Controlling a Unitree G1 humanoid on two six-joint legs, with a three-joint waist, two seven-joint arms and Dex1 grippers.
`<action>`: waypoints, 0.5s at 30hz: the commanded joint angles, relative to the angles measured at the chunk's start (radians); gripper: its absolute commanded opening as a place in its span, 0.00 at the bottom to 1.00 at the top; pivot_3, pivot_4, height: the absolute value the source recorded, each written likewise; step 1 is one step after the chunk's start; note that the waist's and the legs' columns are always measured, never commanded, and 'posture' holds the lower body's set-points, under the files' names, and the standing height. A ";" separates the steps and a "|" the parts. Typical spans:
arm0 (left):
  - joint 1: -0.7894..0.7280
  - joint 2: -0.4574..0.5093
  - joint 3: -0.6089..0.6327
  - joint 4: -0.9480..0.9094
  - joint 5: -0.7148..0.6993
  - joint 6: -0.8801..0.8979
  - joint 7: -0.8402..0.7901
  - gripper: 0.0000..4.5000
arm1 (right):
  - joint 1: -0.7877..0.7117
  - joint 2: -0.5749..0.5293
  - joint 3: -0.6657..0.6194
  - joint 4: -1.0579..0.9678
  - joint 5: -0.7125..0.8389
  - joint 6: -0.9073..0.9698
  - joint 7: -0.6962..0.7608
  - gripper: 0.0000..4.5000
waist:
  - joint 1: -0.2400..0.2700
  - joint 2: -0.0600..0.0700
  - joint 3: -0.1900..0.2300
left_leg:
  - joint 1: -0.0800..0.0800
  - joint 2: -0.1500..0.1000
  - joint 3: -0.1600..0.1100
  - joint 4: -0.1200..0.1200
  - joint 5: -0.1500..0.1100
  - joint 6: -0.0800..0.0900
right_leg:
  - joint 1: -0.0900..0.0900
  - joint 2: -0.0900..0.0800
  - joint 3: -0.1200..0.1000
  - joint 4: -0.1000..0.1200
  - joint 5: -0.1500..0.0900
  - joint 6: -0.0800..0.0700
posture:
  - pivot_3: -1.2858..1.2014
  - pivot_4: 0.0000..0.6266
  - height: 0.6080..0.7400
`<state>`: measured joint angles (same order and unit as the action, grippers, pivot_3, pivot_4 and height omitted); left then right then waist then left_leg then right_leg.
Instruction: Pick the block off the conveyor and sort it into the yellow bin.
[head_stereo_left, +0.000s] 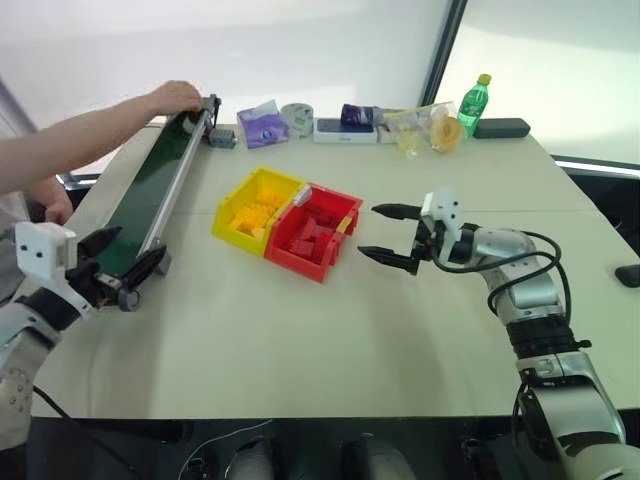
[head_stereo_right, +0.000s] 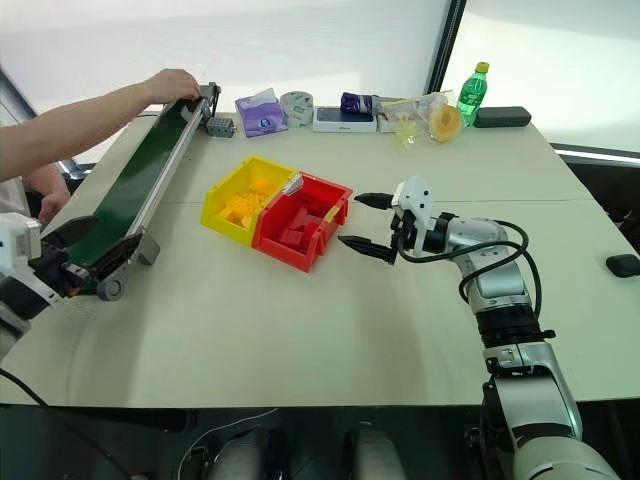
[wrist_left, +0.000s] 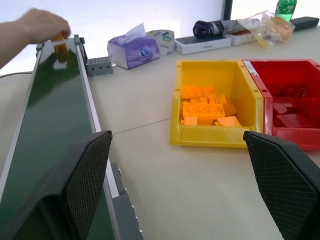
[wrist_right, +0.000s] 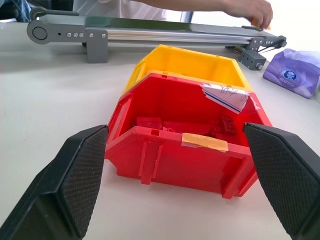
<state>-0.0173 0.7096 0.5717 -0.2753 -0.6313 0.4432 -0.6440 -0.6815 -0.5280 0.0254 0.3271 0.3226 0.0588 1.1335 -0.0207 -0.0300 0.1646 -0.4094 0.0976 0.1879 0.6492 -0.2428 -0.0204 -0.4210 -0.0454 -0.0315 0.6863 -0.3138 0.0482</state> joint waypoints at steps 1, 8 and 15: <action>-0.021 0.002 0.011 0.003 0.010 -0.030 0.010 0.99 | -0.034 0.000 -0.012 -0.043 0.006 0.002 -0.006 1.00 | 0.000 0.000 0.000 | 0.000 0.000 0.000 0.000 0.000 0.000 | 0.000 0.000 0.000 0.000 0.000 0.000 | 0.52 0.24 1.00; -0.035 -0.002 0.009 0.006 0.013 -0.027 0.009 0.99 | -0.040 0.001 -0.013 -0.042 0.005 0.008 -0.009 1.00 | 0.000 0.000 0.000 | 0.000 0.000 0.000 0.000 0.000 0.000 | 0.000 0.000 0.000 0.000 0.000 0.000 | 0.52 0.24 1.00; -0.017 -0.012 0.021 -0.015 0.007 -0.021 0.020 0.99 | -0.039 0.000 -0.016 -0.023 0.004 -0.007 0.000 1.00 | 0.000 0.000 0.000 | 0.000 0.000 0.000 0.000 0.000 0.000 | 0.000 0.000 0.000 0.000 0.000 0.000 | 0.52 0.24 1.00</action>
<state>-0.0409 0.6967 0.5674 -0.2576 -0.6205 0.4416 -0.6296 -0.6955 -0.5277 0.0257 0.3187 0.3216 0.0717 1.1289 -0.0205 -0.0300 0.1646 -0.4094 0.0977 0.1880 0.6490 -0.2428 -0.0205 -0.4211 -0.0453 -0.0315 0.6862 -0.3138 0.0482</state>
